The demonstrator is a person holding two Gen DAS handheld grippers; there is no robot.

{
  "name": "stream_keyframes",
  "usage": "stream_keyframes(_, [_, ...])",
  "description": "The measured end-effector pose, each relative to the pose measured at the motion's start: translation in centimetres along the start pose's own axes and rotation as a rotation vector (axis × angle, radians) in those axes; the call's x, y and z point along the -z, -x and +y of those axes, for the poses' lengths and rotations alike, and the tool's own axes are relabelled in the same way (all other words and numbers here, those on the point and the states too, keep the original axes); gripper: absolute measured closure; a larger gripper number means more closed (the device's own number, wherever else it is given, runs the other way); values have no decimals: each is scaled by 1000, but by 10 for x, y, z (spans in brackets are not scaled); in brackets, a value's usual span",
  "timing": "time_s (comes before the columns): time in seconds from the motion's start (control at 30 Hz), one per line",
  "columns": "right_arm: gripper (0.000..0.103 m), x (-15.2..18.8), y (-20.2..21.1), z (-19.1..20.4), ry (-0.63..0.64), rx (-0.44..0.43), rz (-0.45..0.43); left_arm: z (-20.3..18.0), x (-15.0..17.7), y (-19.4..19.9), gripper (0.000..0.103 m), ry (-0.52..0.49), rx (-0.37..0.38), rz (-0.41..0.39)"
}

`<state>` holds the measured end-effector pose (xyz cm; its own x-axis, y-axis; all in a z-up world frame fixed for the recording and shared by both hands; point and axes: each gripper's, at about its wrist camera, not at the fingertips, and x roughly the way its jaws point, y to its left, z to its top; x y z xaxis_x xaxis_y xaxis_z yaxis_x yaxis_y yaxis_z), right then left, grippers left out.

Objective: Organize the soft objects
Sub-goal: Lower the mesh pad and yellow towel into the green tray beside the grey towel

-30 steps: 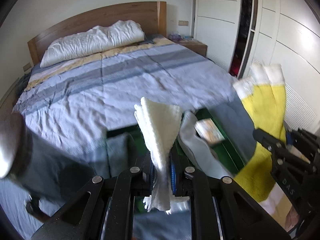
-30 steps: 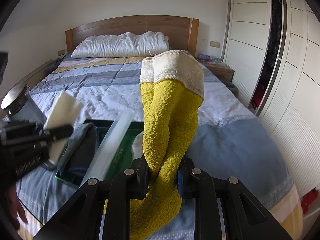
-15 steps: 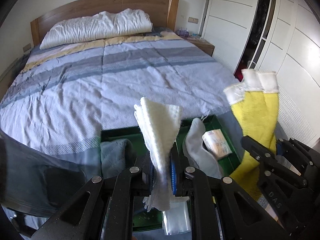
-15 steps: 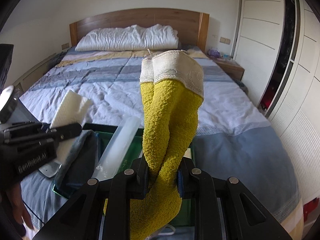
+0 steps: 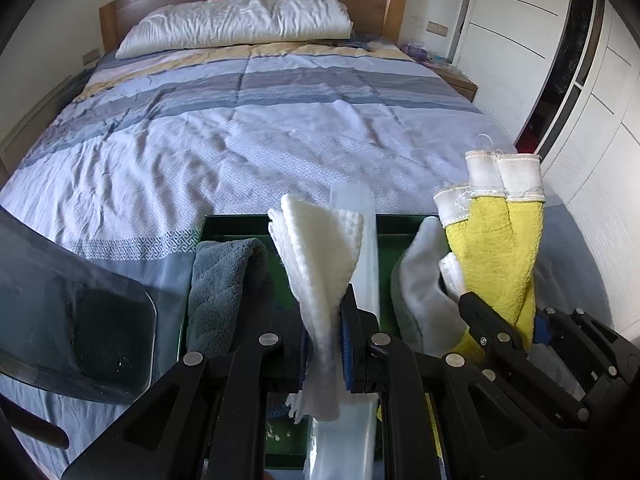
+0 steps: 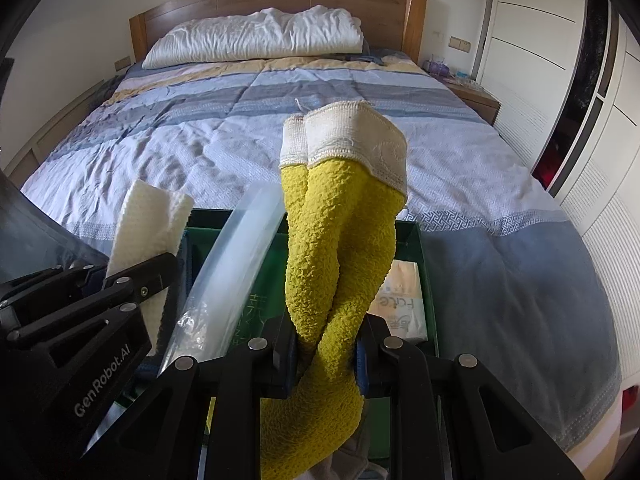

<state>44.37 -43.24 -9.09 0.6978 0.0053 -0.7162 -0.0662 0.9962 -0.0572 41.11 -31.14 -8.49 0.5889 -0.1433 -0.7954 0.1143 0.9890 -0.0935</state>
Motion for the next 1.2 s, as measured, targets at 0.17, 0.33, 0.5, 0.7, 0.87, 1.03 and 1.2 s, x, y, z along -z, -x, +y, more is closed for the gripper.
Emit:
stream_keyframes(0.17, [82, 3, -12, -1, -7, -2, 21, 4, 4, -9, 91, 12, -17, 6])
stream_keyframes(0.33, [82, 7, -19, -2, -1, 3, 36, 5, 8, -15, 91, 11, -27, 13])
stream_keyframes(0.5, [82, 6, -28, 0, 16, 11, 51, 6, 10, -20, 91, 16, -34, 16])
stream_keyframes(0.7, [81, 6, -36, 4, 25, 18, 63, 9, 10, -25, 91, 11, -38, 21])
stream_keyframes(0.87, [81, 7, -42, 5, 25, 16, 75, 10, 10, -29, 91, 16, -39, 29])
stream_keyframes(1.03, [80, 7, -47, 3, 21, 17, 81, 11, 11, -33, 90, 16, -44, 37])
stream_keyframes(1.2, [80, 9, -54, -1, 6, 15, 100, 13, 12, -38, 90, 17, -54, 49])
